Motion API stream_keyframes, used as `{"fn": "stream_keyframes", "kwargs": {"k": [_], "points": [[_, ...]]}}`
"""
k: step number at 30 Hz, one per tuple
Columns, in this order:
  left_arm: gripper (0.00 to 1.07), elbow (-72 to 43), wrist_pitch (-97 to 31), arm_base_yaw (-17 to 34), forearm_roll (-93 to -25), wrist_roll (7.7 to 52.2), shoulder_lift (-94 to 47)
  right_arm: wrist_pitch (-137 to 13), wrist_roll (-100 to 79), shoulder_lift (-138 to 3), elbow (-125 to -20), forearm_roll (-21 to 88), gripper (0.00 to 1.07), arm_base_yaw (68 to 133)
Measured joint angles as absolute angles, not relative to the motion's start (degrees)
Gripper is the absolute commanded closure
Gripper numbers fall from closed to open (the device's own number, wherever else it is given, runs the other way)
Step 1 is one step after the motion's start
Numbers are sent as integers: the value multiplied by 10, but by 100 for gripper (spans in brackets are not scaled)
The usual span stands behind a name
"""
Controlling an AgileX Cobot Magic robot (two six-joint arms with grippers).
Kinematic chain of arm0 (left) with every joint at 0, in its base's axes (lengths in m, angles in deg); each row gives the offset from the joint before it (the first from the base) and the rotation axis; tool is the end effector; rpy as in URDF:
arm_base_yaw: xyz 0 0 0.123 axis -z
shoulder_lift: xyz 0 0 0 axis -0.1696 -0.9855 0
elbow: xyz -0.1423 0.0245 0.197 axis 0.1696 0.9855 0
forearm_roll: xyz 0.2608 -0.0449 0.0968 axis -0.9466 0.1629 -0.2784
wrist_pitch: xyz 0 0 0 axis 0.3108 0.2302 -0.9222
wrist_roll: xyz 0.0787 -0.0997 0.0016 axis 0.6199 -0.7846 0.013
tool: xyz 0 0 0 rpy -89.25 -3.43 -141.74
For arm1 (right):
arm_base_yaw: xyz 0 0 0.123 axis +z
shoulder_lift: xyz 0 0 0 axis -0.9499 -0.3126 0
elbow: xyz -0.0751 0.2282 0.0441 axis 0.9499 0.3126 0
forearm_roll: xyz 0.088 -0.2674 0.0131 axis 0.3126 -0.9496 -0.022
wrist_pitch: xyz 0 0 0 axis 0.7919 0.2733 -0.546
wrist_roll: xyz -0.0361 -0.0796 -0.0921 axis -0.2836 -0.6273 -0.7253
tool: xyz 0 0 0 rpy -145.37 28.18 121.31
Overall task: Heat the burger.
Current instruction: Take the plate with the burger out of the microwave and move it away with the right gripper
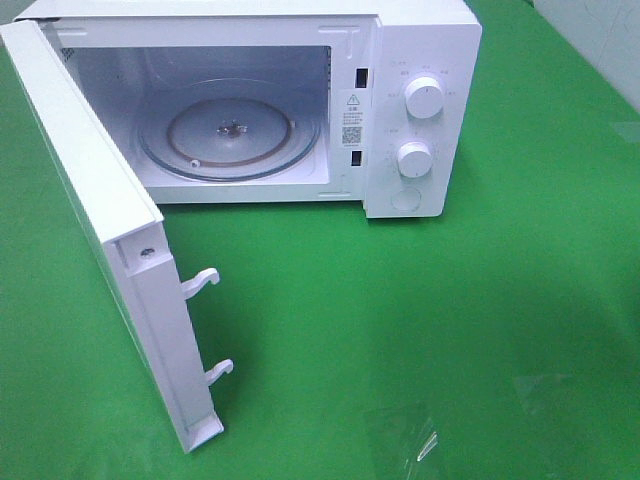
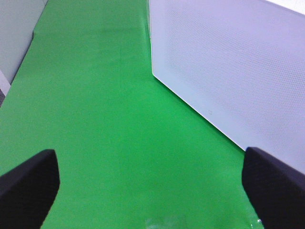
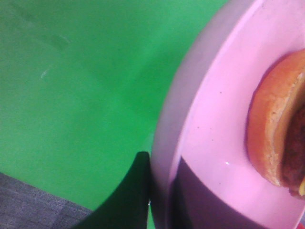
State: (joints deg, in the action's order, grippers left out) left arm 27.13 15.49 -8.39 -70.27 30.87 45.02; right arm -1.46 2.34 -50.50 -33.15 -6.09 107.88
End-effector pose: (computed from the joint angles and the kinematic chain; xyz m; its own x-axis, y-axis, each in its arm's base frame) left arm 0.0950 -0.0089 0.2789 -0.4261 0.0612 -0.9026 0.0932 0.9954 0.0235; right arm 0.1956 0.0592 0.1647 -0.6304 -0.7457 -0.2157 -0.5358 0.6191 -0.5741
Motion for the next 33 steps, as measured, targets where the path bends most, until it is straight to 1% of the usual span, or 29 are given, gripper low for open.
{"fn": "stream_keyframes", "kwargs": {"k": [6,15,21,23,33], "points": [[10,271,155,-84,-703,309,450,-10,65,-523,-331,-80,107,1079],[10,271,155,-84,-703,309,450,-4,128,-606,-353,-95,106,1079],[10,271,155,-84,-703,309,450,-5,229,-688,-368,-106,106,1079],[10,271,155,-84,-703,309,450,-5,286,-734,-376,-107,105,1079],[10,271,155,-84,-703,309,450,-33,445,-846,-385,-147,105,1078]]}}
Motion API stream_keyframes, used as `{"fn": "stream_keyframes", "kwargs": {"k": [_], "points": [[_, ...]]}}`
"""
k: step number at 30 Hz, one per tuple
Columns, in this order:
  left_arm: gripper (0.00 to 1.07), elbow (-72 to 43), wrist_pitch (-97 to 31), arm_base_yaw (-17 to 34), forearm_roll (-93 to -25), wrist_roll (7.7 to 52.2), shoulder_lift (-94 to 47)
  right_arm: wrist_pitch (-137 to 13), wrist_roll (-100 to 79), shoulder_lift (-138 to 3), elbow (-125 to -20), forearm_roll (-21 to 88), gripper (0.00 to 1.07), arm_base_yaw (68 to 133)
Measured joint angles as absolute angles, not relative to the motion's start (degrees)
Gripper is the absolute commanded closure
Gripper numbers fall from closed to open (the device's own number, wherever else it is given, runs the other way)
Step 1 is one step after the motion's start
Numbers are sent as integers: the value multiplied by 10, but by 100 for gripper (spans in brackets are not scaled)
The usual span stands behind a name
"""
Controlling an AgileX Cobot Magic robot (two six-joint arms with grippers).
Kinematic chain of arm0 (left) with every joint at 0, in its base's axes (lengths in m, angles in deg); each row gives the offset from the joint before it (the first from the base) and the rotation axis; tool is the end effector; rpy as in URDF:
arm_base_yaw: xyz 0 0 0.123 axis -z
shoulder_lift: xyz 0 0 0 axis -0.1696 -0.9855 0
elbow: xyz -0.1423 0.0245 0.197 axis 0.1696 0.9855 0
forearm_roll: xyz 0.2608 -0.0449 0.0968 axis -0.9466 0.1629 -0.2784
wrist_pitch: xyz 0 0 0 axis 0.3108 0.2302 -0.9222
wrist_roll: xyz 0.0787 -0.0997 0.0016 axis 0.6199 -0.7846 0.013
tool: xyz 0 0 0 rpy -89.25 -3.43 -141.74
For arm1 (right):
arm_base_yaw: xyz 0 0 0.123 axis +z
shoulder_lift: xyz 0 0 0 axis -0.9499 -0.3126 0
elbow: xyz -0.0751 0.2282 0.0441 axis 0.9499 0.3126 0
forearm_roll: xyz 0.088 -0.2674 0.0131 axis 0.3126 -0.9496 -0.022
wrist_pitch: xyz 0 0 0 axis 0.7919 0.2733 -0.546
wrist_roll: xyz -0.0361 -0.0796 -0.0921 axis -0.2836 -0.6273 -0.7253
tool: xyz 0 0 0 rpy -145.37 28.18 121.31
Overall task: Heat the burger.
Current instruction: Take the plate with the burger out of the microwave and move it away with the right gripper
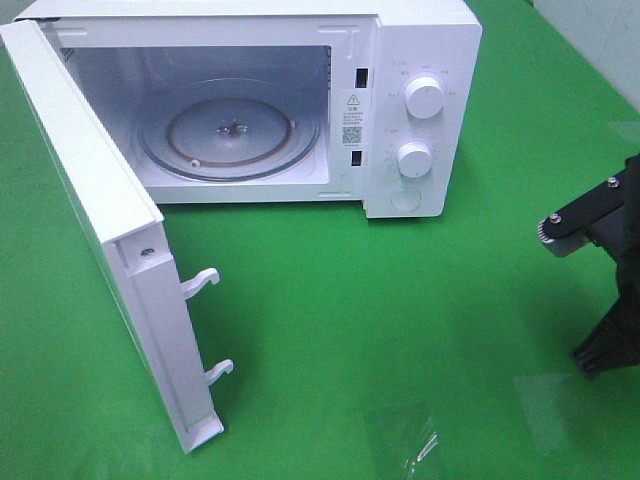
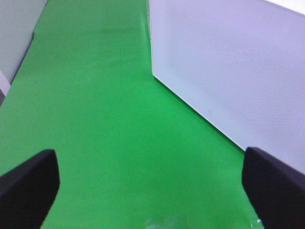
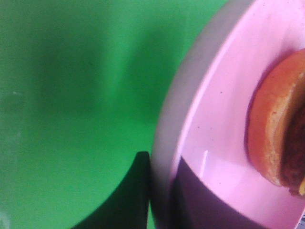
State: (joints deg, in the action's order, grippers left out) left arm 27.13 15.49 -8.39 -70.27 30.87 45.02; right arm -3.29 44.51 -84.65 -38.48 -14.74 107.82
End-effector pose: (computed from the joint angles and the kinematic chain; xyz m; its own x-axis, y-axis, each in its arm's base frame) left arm 0.0950 -0.0089 0.2789 -0.4261 0.0612 -0.9026 0.0932 0.9954 0.0235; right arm 0.2262 0.0689 0.0716 -0.9170 -0.3630 -0.1653 -0.2047 0.7841 -0.5859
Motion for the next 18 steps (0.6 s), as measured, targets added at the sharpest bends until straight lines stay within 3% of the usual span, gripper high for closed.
{"fn": "stream_keyframes", "kwargs": {"k": [6,18], "points": [[10,271,155,-84,-703,309,450,-58,500,-890,-385,-150,104,1068],[10,271,155,-84,-703,309,450,-134,540,-1001,-390,-162,99,987]]}}
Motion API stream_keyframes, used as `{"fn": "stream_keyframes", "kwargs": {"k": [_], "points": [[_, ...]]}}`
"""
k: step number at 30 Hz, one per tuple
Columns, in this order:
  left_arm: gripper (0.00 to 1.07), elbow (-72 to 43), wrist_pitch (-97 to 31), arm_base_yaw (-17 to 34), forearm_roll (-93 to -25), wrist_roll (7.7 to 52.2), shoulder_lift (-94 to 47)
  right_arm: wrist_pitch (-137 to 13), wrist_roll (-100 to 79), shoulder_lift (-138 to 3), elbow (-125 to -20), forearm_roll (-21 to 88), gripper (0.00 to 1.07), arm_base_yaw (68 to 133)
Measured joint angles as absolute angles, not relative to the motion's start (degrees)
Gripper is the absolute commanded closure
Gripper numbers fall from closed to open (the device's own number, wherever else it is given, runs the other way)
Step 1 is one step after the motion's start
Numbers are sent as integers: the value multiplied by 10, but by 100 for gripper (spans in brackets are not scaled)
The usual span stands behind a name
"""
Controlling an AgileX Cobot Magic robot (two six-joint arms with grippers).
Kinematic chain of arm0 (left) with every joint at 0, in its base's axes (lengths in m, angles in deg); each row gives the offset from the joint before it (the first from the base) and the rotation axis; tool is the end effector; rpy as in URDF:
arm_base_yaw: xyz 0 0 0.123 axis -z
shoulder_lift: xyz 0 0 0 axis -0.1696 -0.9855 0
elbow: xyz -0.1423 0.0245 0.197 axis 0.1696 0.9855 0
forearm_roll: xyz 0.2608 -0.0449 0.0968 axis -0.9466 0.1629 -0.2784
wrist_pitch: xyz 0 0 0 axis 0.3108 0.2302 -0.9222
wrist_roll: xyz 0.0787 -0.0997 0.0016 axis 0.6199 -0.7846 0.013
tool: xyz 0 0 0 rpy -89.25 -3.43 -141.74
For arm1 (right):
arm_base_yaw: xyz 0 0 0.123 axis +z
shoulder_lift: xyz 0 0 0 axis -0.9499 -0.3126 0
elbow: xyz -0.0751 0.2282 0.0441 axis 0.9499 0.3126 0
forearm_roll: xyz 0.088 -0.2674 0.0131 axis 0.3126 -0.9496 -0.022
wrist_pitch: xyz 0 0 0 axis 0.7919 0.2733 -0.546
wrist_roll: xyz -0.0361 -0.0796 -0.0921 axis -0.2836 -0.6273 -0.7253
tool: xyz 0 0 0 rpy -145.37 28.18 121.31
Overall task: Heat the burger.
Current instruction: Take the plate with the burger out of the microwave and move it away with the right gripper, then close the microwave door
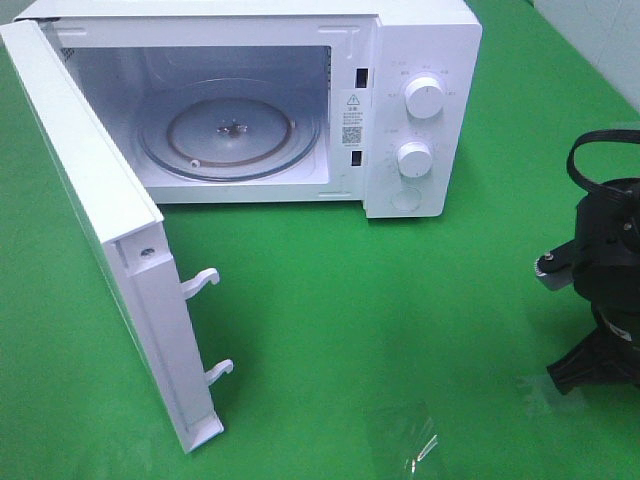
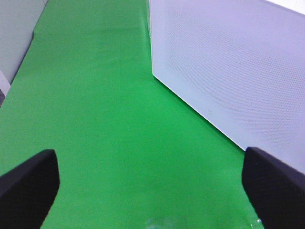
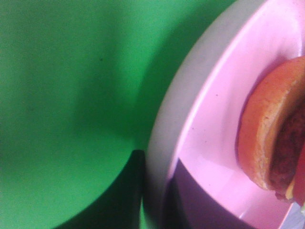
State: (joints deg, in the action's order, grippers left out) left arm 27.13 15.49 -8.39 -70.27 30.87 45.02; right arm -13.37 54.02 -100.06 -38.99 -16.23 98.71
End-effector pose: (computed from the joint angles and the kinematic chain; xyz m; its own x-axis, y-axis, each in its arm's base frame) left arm 0.0950 -0.0089 0.2789 -0.4261 0.0612 -0.9026 0.0932 0.9954 0.0235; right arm 0.2295 0.0400 0.0053 -0.9810 -0.1685 -0.0965 -0.0917 0.8401 -0.5346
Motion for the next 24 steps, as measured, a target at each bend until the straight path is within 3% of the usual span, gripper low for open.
{"fn": "stream_keyframes", "kwargs": {"k": [5,13,23,24], "points": [[10,271,155,-84,-703,309,450,-141,556,-1017,-390,-167,95,979],[10,271,155,-84,-703,309,450,-139,555,-985,-391,-149,66,978],[10,271,155,-84,-703,309,450,-162,493,-850,-390,-103,59,978],[10,271,155,-84,-703,309,450,-180,469,-799,-390,-84,53,978]]}}
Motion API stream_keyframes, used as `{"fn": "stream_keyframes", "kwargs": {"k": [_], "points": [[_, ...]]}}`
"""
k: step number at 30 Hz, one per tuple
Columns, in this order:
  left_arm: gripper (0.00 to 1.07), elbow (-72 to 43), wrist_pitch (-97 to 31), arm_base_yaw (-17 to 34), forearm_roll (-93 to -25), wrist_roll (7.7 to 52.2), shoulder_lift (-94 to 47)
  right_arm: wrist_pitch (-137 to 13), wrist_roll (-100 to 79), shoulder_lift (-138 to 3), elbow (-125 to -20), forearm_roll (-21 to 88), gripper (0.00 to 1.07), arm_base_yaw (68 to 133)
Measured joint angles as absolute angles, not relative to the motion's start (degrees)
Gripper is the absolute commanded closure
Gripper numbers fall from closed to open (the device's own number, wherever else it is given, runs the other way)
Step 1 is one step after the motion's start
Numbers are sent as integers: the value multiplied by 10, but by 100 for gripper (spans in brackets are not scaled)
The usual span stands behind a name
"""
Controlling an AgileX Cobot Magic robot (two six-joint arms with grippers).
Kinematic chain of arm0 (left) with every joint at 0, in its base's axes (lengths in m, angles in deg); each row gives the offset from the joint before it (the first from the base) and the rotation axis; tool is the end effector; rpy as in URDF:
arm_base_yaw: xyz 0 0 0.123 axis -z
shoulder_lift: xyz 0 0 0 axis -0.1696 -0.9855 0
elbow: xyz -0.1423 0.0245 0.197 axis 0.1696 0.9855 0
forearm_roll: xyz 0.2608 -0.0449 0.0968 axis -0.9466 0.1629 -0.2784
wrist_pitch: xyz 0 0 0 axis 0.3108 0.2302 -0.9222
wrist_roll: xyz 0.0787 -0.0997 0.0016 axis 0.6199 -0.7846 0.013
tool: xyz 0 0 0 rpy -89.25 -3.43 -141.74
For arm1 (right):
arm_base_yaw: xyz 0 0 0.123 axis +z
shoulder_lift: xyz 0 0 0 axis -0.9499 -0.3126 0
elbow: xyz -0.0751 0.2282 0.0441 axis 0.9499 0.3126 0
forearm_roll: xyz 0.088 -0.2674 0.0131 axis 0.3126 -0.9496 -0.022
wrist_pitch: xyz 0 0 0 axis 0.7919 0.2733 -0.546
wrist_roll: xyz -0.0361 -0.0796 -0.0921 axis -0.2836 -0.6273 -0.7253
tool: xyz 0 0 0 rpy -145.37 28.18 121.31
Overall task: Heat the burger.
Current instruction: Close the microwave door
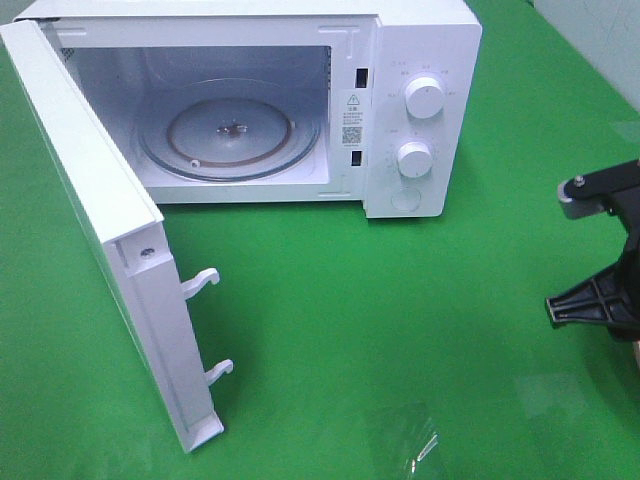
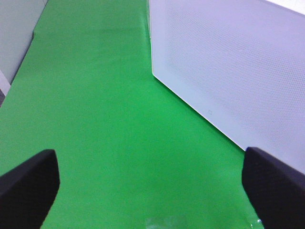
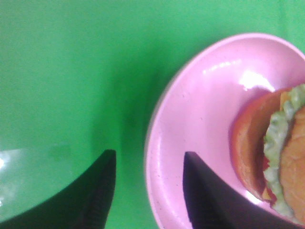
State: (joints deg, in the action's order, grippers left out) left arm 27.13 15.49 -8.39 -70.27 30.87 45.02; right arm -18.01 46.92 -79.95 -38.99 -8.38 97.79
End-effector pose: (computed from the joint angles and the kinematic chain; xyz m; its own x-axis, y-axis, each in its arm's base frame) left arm 0.0950 -0.0089 0.2789 -0.4261 0.0612 -0.9026 0.0932 0.9954 0.0235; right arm 0.2511 0.0617 0.0820 -0.9159 -0.1235 -0.3819 0.0003 0.9513 -0.3082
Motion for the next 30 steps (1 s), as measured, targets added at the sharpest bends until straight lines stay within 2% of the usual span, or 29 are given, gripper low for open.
{"fn": "stream_keyframes", "kwargs": {"k": [3,5,6,7,9,17,22,30], "points": [[10,271,155,-84,-703,309,450,-189,453,-781,-390,-74,49,978],[10,271,155,-84,-703,309,450,-214,380,-695,-390,-26,33,978],[10,271,155,-84,-703,309,450,-214,380,-695,-390,-26,33,978],[10,271,155,-84,-703,309,450,-219,336,-655,-390,-2,26,978],[10,271,155,-84,-703,309,450,-220,294,-621,-390,25,22,978],[10,271,155,-84,-703,309,450,-193,188,-495,-390,143,23,978],[10,271,155,-84,-703,309,450,-144,93,-397,-389,226,29,978],[10,271,155,-84,-703,309,450,-54,62,-319,-389,245,31,978]]}}
